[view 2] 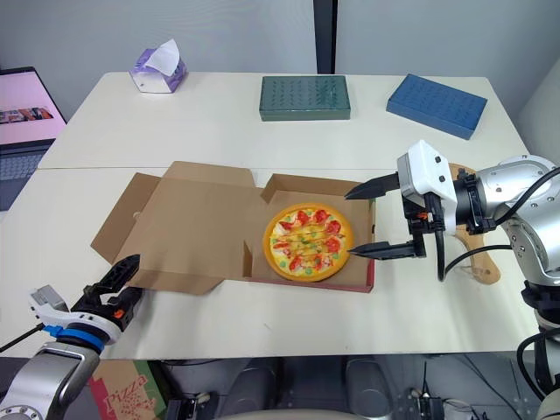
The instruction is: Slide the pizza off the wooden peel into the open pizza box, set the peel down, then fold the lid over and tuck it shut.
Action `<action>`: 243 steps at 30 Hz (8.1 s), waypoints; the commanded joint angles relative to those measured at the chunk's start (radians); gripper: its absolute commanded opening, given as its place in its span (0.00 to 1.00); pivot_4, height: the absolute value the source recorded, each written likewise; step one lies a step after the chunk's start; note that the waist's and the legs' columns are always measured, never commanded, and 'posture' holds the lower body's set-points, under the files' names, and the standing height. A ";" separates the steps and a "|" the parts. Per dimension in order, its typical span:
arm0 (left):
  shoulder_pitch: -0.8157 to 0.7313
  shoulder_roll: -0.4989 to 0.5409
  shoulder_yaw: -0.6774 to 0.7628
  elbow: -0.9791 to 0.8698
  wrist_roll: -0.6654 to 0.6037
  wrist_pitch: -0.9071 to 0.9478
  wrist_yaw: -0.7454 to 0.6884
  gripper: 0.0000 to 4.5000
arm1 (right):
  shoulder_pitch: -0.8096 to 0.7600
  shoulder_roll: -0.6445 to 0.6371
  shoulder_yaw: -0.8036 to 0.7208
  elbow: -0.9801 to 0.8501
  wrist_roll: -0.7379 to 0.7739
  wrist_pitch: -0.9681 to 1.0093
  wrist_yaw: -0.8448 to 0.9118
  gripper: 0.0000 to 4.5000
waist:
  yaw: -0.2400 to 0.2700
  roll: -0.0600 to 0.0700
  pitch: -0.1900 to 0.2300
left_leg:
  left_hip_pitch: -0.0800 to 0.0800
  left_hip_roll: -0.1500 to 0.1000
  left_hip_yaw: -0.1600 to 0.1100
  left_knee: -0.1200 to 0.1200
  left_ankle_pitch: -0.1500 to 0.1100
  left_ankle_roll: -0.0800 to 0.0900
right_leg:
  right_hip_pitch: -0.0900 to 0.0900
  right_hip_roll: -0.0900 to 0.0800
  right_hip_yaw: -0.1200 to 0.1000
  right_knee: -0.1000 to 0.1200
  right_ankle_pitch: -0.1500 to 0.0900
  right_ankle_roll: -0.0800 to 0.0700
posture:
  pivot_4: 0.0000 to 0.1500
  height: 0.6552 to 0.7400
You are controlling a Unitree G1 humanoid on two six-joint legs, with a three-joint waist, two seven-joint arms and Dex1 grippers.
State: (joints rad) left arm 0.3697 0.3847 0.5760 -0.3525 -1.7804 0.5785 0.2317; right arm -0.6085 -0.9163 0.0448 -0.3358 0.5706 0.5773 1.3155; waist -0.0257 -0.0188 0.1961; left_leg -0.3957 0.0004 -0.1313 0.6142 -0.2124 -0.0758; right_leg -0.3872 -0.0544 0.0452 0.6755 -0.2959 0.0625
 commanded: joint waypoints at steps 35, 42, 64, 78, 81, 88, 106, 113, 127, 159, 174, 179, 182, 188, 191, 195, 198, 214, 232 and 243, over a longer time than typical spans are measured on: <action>-0.230 0.321 0.017 -0.179 0.260 0.082 -0.389 0.00 | -0.046 0.099 0.029 0.213 -0.304 -0.032 -0.393 0.79 | -0.003 0.000 0.000 | -0.002 0.000 0.000 -0.001 0.000 0.000 | -0.001 0.000 0.000 -0.002 0.000 0.000 | 1.00 1.00; -0.249 0.329 -0.018 -0.204 0.311 0.088 -0.444 0.00 | -0.188 0.196 0.193 0.552 -0.587 -0.266 -0.514 0.21 | -0.006 -0.001 0.000 | -0.001 0.000 0.000 -0.001 0.000 0.000 | -0.002 0.000 0.000 -0.002 0.000 0.000 | 1.00 1.00; -0.485 0.419 -0.186 0.009 0.773 0.015 -0.825 0.00 | -0.286 0.206 0.286 0.895 -0.662 -0.663 -0.035 0.01 | -0.004 -0.001 0.001 | -0.002 -0.001 -0.002 -0.002 0.000 0.000 | -0.001 0.000 -0.002 -0.002 0.000 0.000 | 1.00 1.00; -0.805 0.374 -0.346 0.382 1.076 -0.168 -1.117 0.00 | -0.002 0.117 0.186 0.317 -0.482 -0.215 0.019 0.01 | -0.003 -0.001 0.001 | -0.002 -0.001 -0.003 -0.002 0.000 0.000 | -0.002 0.000 -0.003 -0.001 0.001 0.001 | 1.00 1.00; -0.855 0.360 -0.360 0.443 1.114 -0.195 -1.160 0.00 | 0.046 0.109 0.171 0.222 -0.450 -0.148 0.007 0.01 | -0.004 -0.001 0.001 | -0.002 -0.001 -0.003 -0.002 0.000 0.000 | -0.002 0.000 -0.003 -0.001 0.001 0.001 | 1.00 1.00; -0.929 0.341 -0.364 0.564 1.154 -0.254 -1.292 0.00 | 0.100 0.115 0.158 0.108 -0.400 -0.046 -0.043 0.01 | -0.006 -0.001 0.001 | -0.002 -0.001 -0.003 -0.002 0.000 0.000 | -0.002 0.000 -0.003 -0.001 0.001 0.001 | 1.00 1.00; -1.139 0.341 -0.378 0.906 1.250 -0.331 -1.546 0.00 | 0.209 0.153 0.138 -0.081 -0.265 0.102 -0.200 0.01 | -0.007 -0.001 0.001 | -0.003 -0.001 -0.004 -0.002 0.000 0.000 | -0.002 0.000 -0.004 0.000 0.000 0.002 | 1.00 1.00; -1.160 0.348 -0.367 0.924 1.263 -0.341 -1.581 0.00 | 0.227 0.158 -0.001 -0.067 -0.192 0.098 -0.265 0.01 | -0.007 -0.001 0.001 | -0.003 -0.001 -0.004 -0.002 0.000 0.000 | -0.002 0.000 -0.004 0.001 0.001 0.002 | 1.00 1.00; -1.177 0.351 -0.357 0.931 1.267 -0.325 -1.613 0.00 | 0.046 0.331 -0.170 0.153 -0.193 0.073 -0.601 0.75 | -0.010 -0.001 0.001 | -0.002 -0.001 -0.004 -0.002 0.000 0.000 | -0.003 0.000 -0.004 0.004 0.001 0.001 | 1.00 1.00; -1.156 0.332 -0.351 0.861 1.278 -0.307 -1.495 0.00 | -0.114 0.466 -0.120 0.223 -0.136 0.125 -0.668 0.01 | -0.018 -0.001 0.001 | -0.002 -0.001 -0.004 -0.002 0.000 0.000 | -0.003 0.000 -0.004 0.005 0.001 0.001 | 1.00 1.00; -1.009 0.218 -0.342 0.278 1.250 0.019 -0.954 0.00 | -0.006 0.527 -0.076 -0.084 -0.218 0.212 -0.936 0.01 | -0.024 -0.001 0.001 | -0.003 -0.001 -0.004 -0.002 0.000 0.000 | -0.004 0.000 -0.003 0.005 0.001 0.001 | 1.00 1.00; -0.979 0.166 -0.335 0.157 1.234 0.064 -0.860 0.00 | 0.032 0.553 -0.059 -0.124 -0.251 0.222 -0.995 0.01 | -0.024 -0.001 0.001 | -0.003 -0.001 -0.004 -0.002 0.000 0.000 | -0.004 0.000 -0.003 0.005 0.001 0.001 | 1.00 1.00; -0.952 0.135 -0.334 0.089 1.225 0.073 -0.825 0.00 | 0.058 0.563 -0.052 -0.139 -0.282 0.208 -1.029 0.01 | -0.024 -0.001 0.001 | -0.003 -0.001 -0.004 -0.002 0.000 0.000 | -0.004 0.000 -0.003 0.005 0.001 0.001 | 1.00 1.00; -0.851 0.061 -0.328 -0.059 1.208 0.104 -0.728 0.00 | 0.112 0.591 -0.035 -0.166 -0.324 0.185 -1.074 0.01 | -0.023 -0.001 0.001 | -0.003 -0.001 -0.004 -0.002 0.000 0.000 | -0.004 0.000 -0.002 0.005 0.001 0.001 | 1.00 1.00; -0.819 0.052 -0.327 -0.091 1.212 0.096 -0.707 0.00 | 0.125 0.617 -0.035 -0.189 -0.327 0.192 -1.102 0.01 | -0.022 -0.001 0.001 | -0.003 -0.001 -0.004 -0.002 0.000 0.000 | -0.004 0.000 -0.002 0.005 0.001 0.001 | 1.00 1.00; -0.789 0.034 -0.330 -0.138 1.214 0.080 -0.675 0.00 | 0.134 0.653 -0.026 -0.232 -0.329 0.221 -1.139 0.01 | -0.022 -0.001 0.001 | -0.002 -0.002 -0.004 -0.002 0.000 0.000 | -0.003 0.000 -0.002 0.005 0.001 0.001 | 1.00 1.00; -0.761 0.017 -0.334 -0.166 1.231 0.058 -0.648 0.00 | 0.154 0.673 -0.006 -0.265 -0.342 0.227 -1.156 0.01 | -0.021 -0.001 0.001 | -0.003 -0.002 -0.004 -0.002 0.000 0.000 | -0.003 0.000 -0.002 0.004 0.001 0.001 | 1.00 1.00; -0.558 -0.071 -0.394 -0.319 1.303 -0.082 -0.556 0.00 | 0.261 0.756 0.064 -0.354 -0.382 0.173 -1.185 0.01 | -0.012 -0.001 0.001 | -0.002 -0.001 -0.004 -0.002 0.000 0.000 | -0.003 0.000 -0.002 0.004 0.001 0.001 | 1.00 1.00; -0.775 -0.098 -0.456 -0.004 1.365 -0.230 -0.613 0.00 | 0.212 0.734 0.008 -0.239 -0.461 0.069 -1.209 0.01 | -0.007 -0.001 0.001 | -0.002 -0.002 -0.003 -0.001 0.001 0.000 | -0.003 0.000 -0.002 0.004 0.001 0.001 | 1.00 1.00; -0.880 -0.124 -0.507 0.171 1.393 -0.315 -0.686 0.00 | 0.177 0.731 -0.027 -0.169 -0.503 0.021 -1.216 0.01 | -0.009 -0.001 0.001 | -0.002 -0.002 -0.003 -0.002 0.001 0.000 | -0.003 0.000 -0.002 0.003 0.001 0.001 | 1.00 1.00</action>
State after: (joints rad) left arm -0.5076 0.2672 0.1025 -0.1224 -0.3737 0.2665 -0.4259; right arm -0.4109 -0.1948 -0.0002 -0.4605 0.0598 0.6333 0.0866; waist -0.0345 -0.0199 0.1968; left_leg -0.3980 -0.0015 -0.1348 0.6121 -0.2119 -0.0761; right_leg -0.3904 -0.0544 0.0430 0.6788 -0.2951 0.0638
